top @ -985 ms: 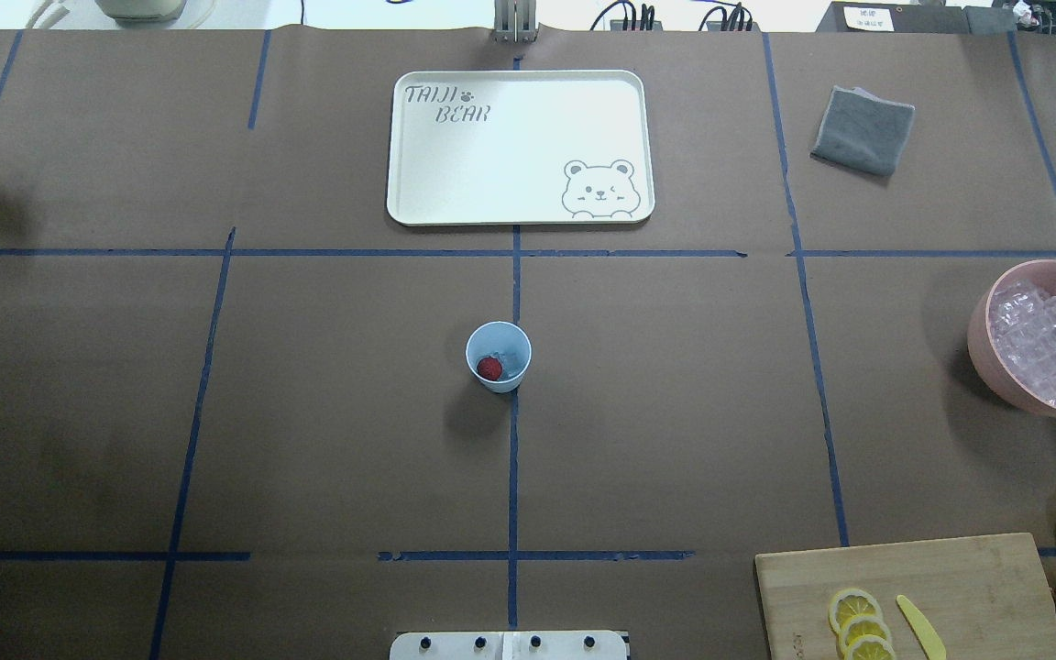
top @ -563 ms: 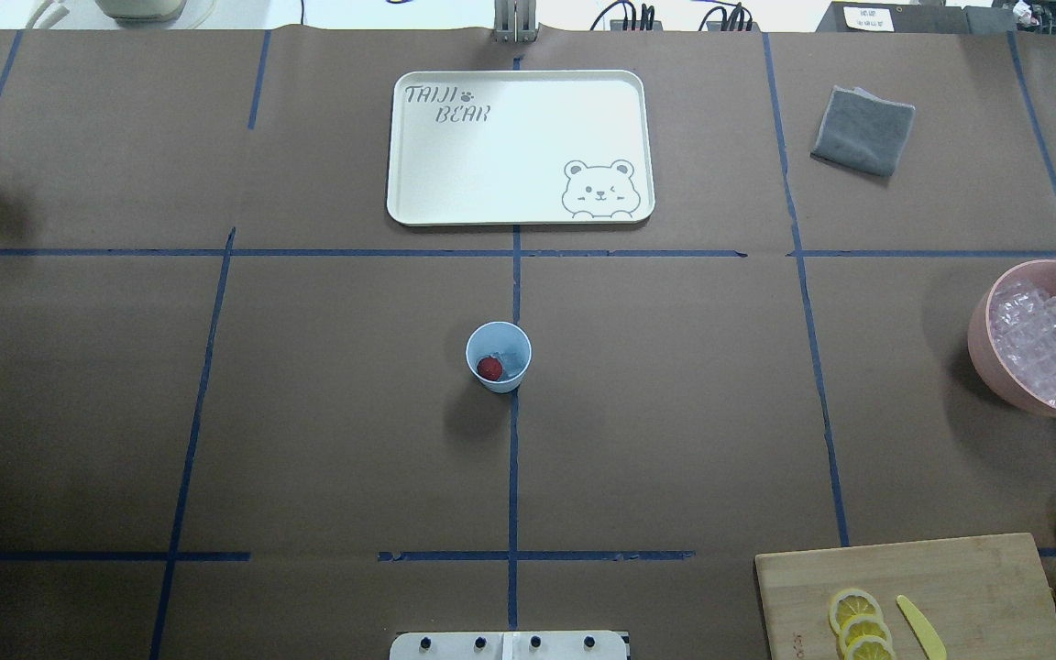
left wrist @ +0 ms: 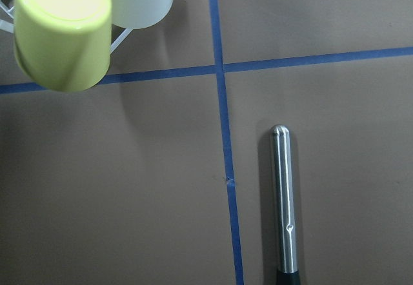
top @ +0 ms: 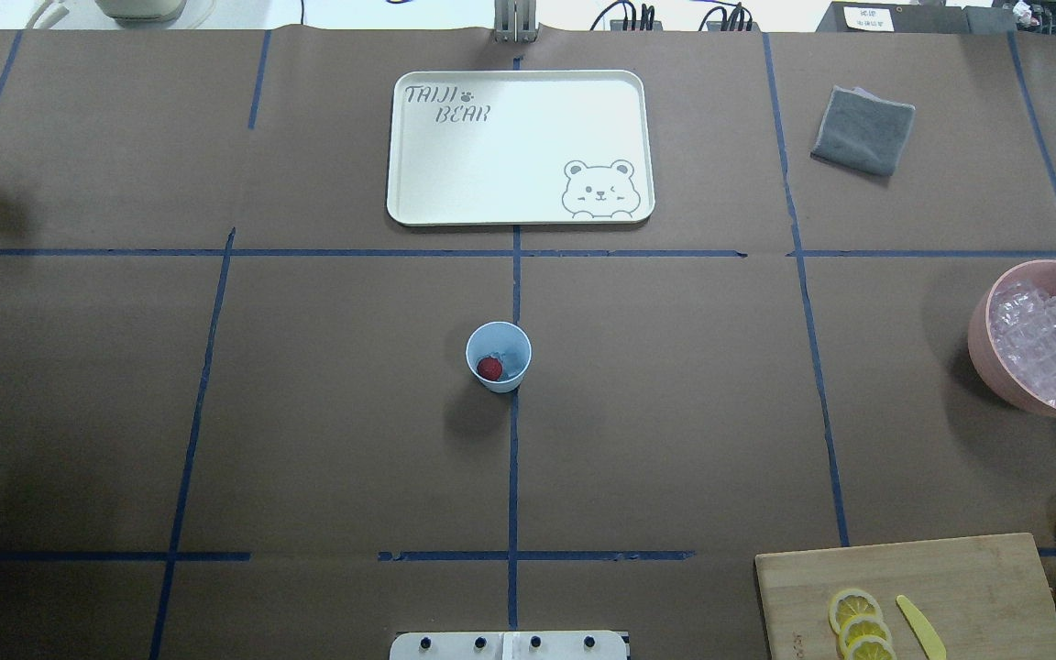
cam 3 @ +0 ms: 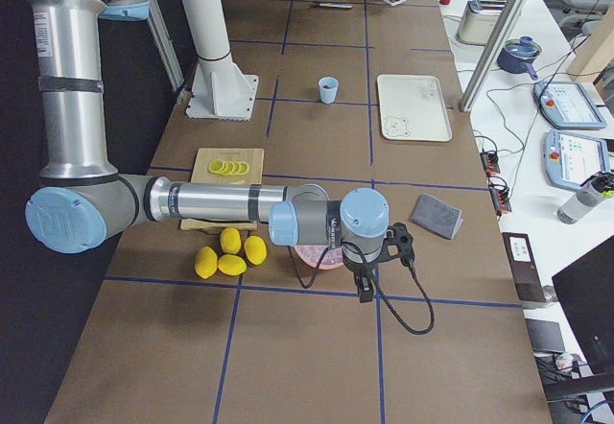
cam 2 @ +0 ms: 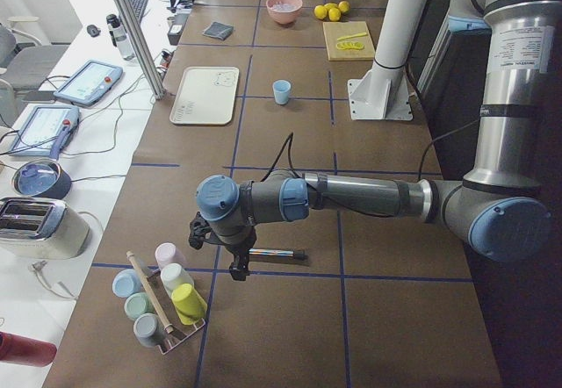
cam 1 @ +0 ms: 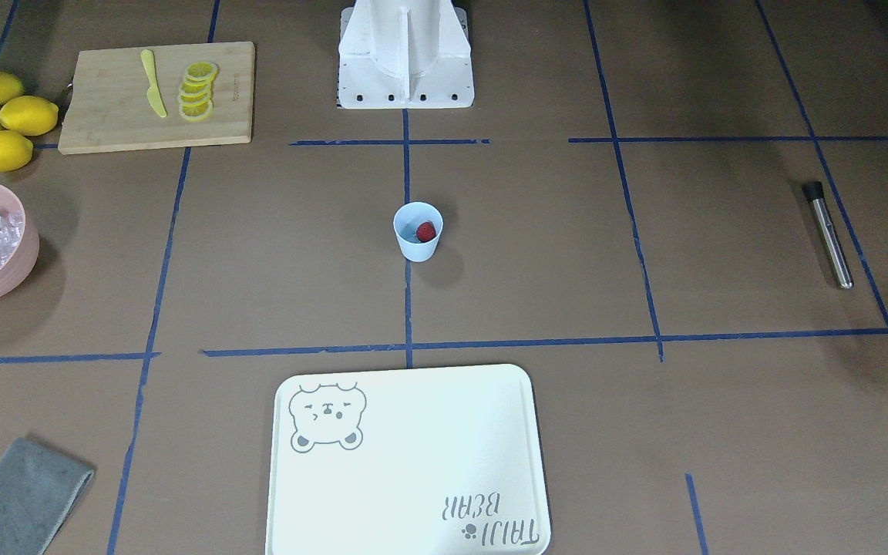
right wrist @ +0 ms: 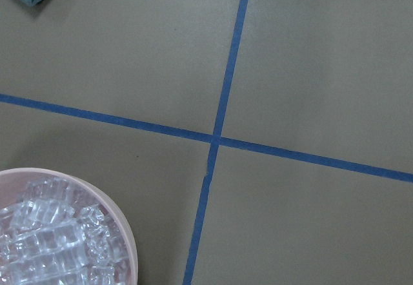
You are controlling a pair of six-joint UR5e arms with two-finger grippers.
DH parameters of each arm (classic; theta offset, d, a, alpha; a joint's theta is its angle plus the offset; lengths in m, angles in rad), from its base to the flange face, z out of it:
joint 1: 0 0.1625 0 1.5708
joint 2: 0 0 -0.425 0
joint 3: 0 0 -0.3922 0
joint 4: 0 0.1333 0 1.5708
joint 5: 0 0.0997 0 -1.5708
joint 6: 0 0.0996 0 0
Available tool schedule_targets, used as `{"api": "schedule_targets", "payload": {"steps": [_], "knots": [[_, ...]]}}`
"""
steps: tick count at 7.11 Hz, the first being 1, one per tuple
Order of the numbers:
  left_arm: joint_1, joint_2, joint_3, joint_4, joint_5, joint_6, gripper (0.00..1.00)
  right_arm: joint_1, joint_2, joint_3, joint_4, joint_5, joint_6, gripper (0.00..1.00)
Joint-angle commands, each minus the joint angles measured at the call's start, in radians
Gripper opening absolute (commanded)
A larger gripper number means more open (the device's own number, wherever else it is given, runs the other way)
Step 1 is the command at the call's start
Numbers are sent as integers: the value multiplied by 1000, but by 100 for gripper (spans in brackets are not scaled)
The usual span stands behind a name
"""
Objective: Mash ice and strawberries in cup
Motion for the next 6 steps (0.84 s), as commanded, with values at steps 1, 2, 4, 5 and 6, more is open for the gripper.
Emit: {"api": "schedule_targets", "payload": {"steps": [1, 2, 4, 5, 6], "knots": [[-2, 37, 6, -65, -1, 1, 100, 0, -4, -2, 0, 0, 5, 100], [-2, 58, 12, -126, -1, -5, 100, 0, -3, -6, 0, -1, 6, 100], [-4, 61, 12, -138, 1, -8, 100, 0, -1, -14, 2, -3, 6, 100], [-8, 61, 8, -138, 1, -8, 100, 0, -1, -16, 0, -1, 6, 100], [-10, 61, 8, -138, 1, -8, 100, 0, -1, -16, 0, -1, 6, 100]]}}
